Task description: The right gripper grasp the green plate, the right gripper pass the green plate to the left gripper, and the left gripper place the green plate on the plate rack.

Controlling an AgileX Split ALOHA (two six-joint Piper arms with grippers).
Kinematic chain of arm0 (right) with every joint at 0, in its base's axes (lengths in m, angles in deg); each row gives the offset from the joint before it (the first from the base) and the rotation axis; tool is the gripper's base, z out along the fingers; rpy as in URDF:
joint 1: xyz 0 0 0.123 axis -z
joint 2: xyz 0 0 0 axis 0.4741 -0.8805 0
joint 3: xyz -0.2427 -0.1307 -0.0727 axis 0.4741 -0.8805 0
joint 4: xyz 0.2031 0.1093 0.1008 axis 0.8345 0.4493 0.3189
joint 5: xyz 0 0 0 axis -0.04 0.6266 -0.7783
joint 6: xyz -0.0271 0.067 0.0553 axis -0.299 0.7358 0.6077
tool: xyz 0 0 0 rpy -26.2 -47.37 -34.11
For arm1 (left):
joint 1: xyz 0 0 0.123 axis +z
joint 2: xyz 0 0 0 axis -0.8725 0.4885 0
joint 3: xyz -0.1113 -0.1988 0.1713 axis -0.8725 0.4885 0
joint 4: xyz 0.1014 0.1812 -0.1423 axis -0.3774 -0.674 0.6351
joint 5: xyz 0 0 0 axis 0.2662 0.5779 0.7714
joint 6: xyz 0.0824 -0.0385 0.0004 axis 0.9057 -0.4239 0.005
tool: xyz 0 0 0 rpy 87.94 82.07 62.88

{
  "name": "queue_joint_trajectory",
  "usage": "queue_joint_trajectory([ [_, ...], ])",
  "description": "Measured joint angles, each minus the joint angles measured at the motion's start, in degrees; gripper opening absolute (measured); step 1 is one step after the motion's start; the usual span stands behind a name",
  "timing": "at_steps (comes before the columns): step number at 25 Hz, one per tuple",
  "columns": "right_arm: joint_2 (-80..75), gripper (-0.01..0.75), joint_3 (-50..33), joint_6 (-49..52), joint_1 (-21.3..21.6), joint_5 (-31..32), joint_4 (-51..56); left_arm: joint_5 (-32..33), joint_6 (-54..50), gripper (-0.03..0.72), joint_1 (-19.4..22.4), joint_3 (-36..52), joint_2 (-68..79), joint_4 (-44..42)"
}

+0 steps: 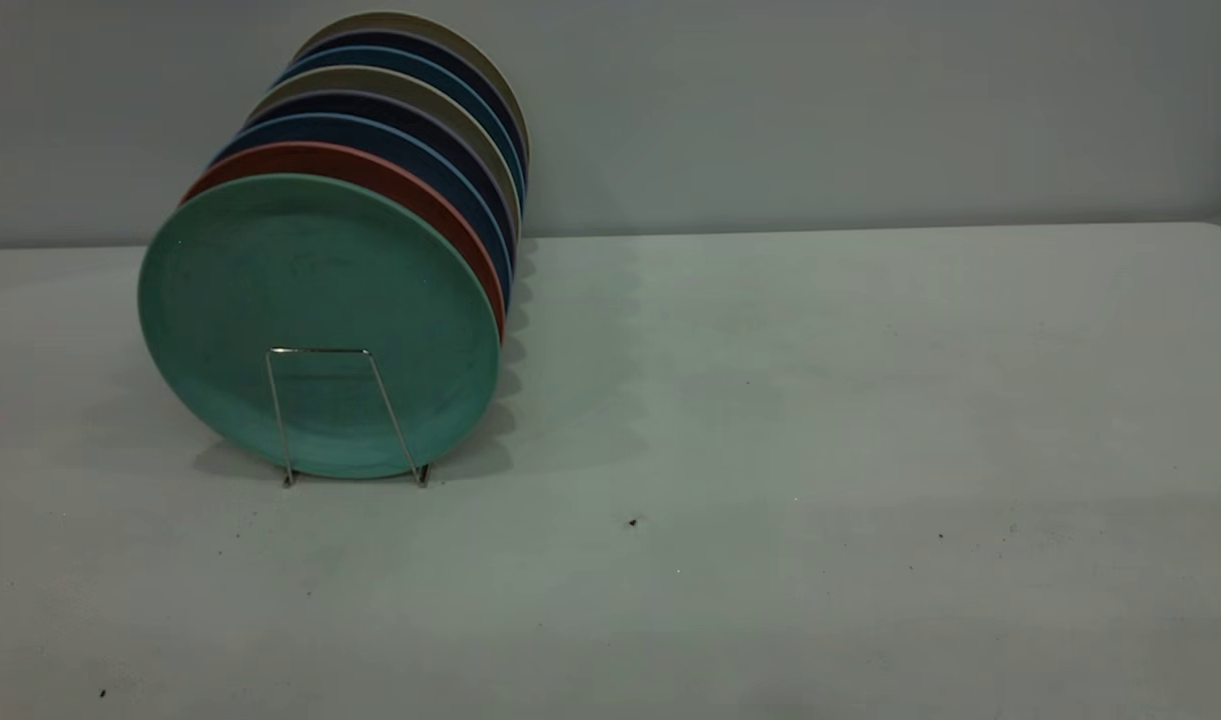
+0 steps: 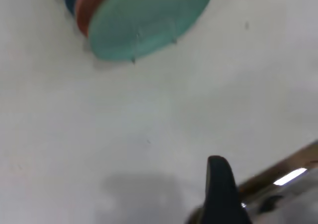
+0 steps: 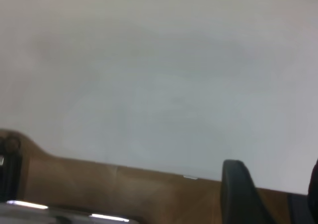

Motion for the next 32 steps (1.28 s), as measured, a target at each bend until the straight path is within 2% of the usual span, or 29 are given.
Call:
queue_joint_trajectory([
  [4, 0.0, 0.351, 0.0, 0.1, -1.9, -0.1, -0.1, 0.0, -4.5, 0.505, 0.0, 10.9, -8.4, -2.3],
  [14, 0.0, 0.351, 0.0, 0.1, -2.1, -0.1, -0.1, -2.1, -18.4, 0.505, 0.0, 32.2, -28.9, -13.7],
  [26, 0.4, 0.351, 0.0, 0.1, -2.1, -0.1, -0.1, -2.3, -19.9, 0.505, 0.0, 33.6, -45.7, -14.2],
  [32, 9.7, 0.351, 0.0, 0.2, 3.0, -0.1, 0.3, -2.2, -19.9, 0.505, 0.0, 33.6, -48.2, -14.2],
])
